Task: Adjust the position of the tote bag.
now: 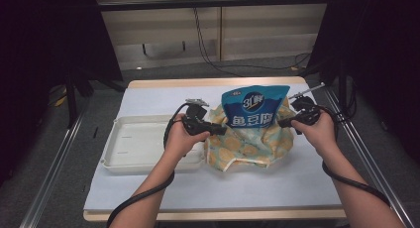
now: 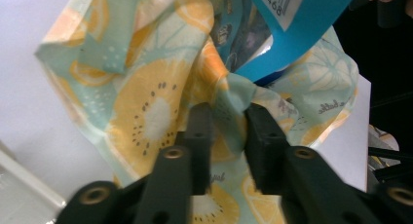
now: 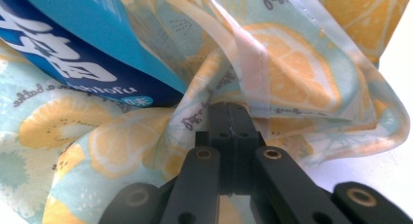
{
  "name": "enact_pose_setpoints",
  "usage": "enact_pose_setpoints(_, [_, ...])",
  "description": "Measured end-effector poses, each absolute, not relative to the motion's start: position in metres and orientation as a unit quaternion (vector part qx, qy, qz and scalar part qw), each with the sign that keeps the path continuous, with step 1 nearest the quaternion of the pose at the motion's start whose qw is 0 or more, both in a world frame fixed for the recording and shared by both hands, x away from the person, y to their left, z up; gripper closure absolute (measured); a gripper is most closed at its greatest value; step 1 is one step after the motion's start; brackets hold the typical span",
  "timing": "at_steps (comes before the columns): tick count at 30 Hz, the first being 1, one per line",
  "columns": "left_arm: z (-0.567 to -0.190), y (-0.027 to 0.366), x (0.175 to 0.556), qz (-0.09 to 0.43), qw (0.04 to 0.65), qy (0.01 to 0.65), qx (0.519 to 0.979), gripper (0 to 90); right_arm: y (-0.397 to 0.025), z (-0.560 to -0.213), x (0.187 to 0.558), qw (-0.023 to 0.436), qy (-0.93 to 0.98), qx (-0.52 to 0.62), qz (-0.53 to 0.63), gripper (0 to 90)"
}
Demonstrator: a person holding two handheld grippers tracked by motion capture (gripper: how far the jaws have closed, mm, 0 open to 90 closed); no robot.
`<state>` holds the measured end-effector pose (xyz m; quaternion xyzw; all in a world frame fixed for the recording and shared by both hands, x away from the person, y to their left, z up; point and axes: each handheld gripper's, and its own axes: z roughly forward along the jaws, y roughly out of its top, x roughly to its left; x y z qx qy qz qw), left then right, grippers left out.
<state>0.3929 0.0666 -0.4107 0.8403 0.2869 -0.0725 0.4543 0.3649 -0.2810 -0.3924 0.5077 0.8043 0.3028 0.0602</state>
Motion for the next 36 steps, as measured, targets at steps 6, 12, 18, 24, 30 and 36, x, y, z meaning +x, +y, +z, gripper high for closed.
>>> enact_pose_setpoints(6, [-0.418, 0.067, 0.393, -0.082, 0.444, 0.299, 0.841, 90.0, -0.282, -0.398, 0.365, 0.054, 0.804, 0.509, 0.304, 90.0])
enact_pose_setpoints(12, [-0.432, 0.071, 0.391, -0.085, 0.429, 0.308, 0.845, 90.0, -0.283, -0.409, 0.366, 0.048, 0.804, 0.51, 0.301, 90.0])
enact_pose_setpoints(18, [-0.44, 0.071, 0.389, -0.09, 0.422, 0.314, 0.846, 90.0, -0.28, -0.419, 0.366, 0.039, 0.806, 0.512, 0.295, 90.0])
enact_pose_setpoints(24, [-0.438, 0.071, 0.386, -0.087, 0.418, 0.314, 0.848, 90.0, -0.284, -0.412, 0.363, 0.047, 0.804, 0.513, 0.296, 90.0])
enact_pose_setpoints(30, [-0.437, 0.073, 0.386, -0.087, 0.421, 0.318, 0.845, 90.0, -0.29, -0.394, 0.357, 0.058, 0.801, 0.514, 0.301, 84.6])
enact_pose_setpoints(36, [-0.436, 0.072, 0.386, -0.087, 0.421, 0.318, 0.845, 90.0, -0.291, -0.383, 0.355, 0.061, 0.799, 0.509, 0.314, 76.2])
